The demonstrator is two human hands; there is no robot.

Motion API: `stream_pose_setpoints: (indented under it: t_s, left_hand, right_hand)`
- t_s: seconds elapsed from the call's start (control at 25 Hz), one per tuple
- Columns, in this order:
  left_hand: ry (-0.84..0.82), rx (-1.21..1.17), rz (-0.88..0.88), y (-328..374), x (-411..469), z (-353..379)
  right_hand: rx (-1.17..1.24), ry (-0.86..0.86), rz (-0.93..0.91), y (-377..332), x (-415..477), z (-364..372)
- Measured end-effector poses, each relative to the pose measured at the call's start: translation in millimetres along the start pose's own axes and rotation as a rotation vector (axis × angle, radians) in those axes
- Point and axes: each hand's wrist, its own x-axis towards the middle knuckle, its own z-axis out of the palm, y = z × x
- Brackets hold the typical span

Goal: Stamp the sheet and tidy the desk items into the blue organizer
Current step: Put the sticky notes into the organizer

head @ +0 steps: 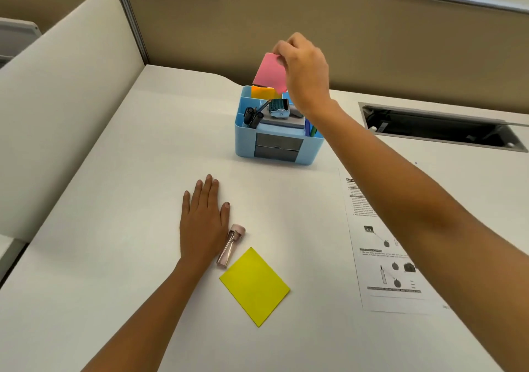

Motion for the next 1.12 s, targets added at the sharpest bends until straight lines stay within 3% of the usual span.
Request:
stream_pose_setpoints:
  t_s: [0.2, 0.52, 0.64, 0.76, 0.92, 1.0, 1.12]
  left_hand:
    - [0.003, -0.008, -0.013, 0, 1, 0]
    - [0.007, -0.048, -0.020, 1, 2, -1]
    - [0.009, -0.096, -0.029, 0, 1, -3]
    - [0.019, -0.176, -0.022, -1, 0, -5]
    - [-0.108, -0.758, -0.150, 9, 2, -37]
    - [-0.186, -0.811, 0.032, 19, -6, -55]
    - [-0.485, -0.517, 0.350, 31, -24, -48]
  right_hand:
    - [-0.002, -0.329, -0.015, 11, 24, 38]
    - [0.018, -0.557, 0.009, 24, 32, 74]
    - [0.070, -0.448, 0.041, 24, 29, 72]
    - [0.158, -0.223, 0.031, 18, 18, 49]
    - [0.283, 0.047, -0.024, 1, -29, 3]
    - [0.339, 0.069, -0.009, -12, -68, -20]
    - [0.360, 0.006, 0.062, -29, -130, -40]
